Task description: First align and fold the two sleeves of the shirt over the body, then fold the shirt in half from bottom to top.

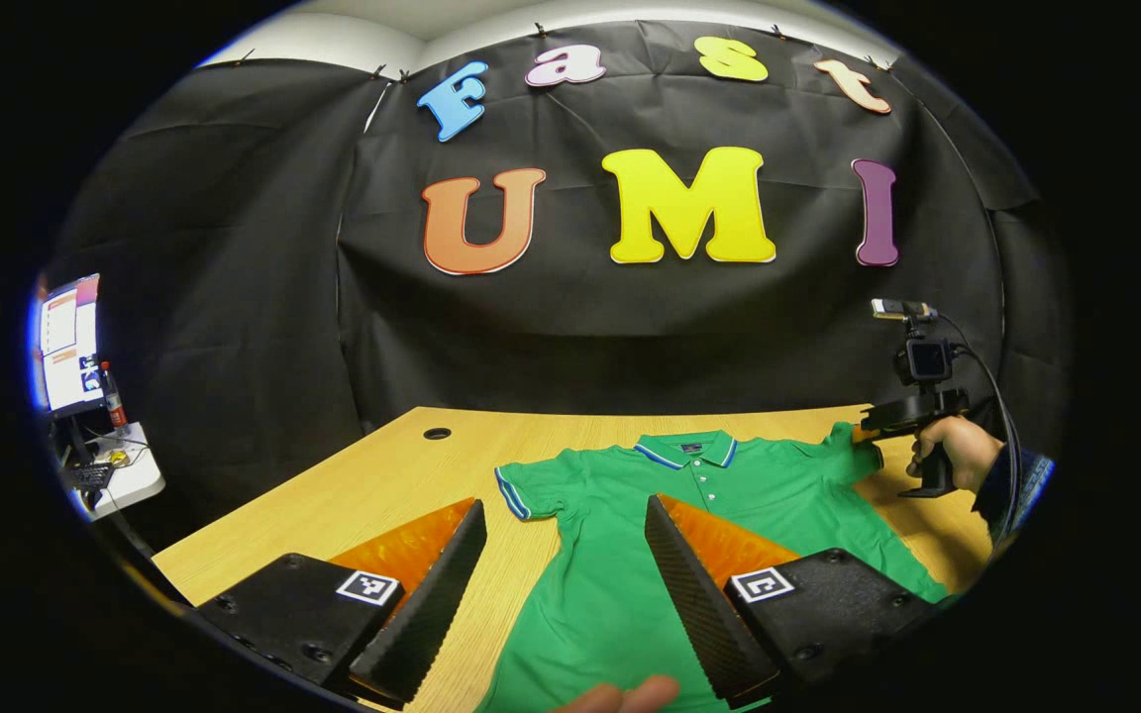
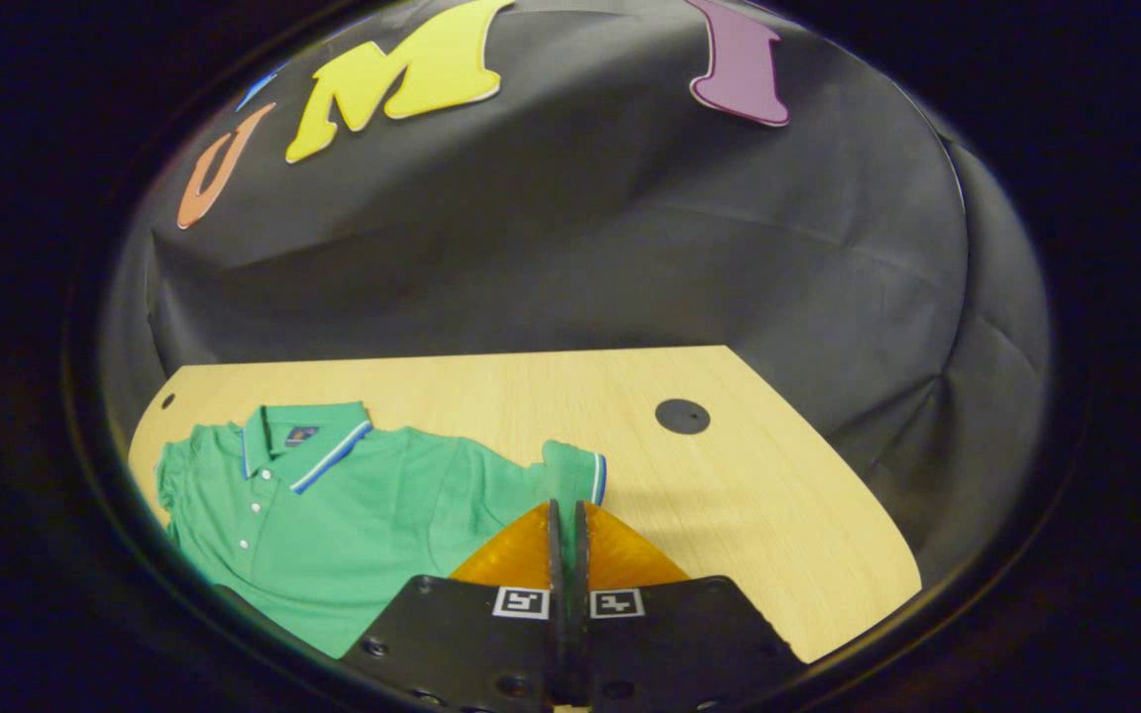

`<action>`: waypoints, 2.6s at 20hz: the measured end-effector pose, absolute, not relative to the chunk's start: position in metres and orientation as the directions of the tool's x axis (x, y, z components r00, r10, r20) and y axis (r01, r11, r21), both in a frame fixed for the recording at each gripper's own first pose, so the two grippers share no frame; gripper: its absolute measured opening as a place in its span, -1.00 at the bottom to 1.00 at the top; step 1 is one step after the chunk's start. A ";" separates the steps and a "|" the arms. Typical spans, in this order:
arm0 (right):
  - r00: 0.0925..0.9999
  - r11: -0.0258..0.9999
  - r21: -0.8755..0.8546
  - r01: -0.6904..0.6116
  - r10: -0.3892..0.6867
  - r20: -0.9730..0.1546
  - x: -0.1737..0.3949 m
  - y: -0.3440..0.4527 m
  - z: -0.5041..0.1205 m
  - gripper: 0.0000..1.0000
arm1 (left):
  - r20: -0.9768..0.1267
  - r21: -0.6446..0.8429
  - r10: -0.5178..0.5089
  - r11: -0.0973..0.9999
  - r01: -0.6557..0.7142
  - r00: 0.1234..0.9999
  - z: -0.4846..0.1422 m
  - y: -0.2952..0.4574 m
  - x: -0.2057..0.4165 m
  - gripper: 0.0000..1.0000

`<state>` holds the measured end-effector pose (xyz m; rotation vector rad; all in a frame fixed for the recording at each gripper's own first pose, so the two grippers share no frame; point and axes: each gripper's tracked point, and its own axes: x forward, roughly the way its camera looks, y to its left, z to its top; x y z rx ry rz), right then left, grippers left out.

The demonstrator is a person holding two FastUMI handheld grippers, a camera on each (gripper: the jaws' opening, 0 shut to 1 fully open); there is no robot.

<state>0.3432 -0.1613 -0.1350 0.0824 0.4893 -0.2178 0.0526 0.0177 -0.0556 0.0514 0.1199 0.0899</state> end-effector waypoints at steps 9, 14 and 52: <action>0.896 0.992 -0.018 0.121 -0.117 -0.429 0.345 -0.083 -0.104 -0.99 | -0.102 0.061 0.083 0.995 -0.077 0.991 -0.050 0.014 0.049 1.00; 0.894 0.997 0.024 0.067 -0.049 -0.446 0.347 -0.032 -0.114 -0.99 | -0.114 0.057 0.085 0.995 -0.079 0.990 -0.054 0.016 0.051 1.00; 0.987 0.993 -0.043 -0.110 0.104 -0.121 0.006 -0.088 -0.051 0.92 | -0.155 0.014 0.275 0.961 -0.276 0.949 -0.027 0.077 0.097 1.00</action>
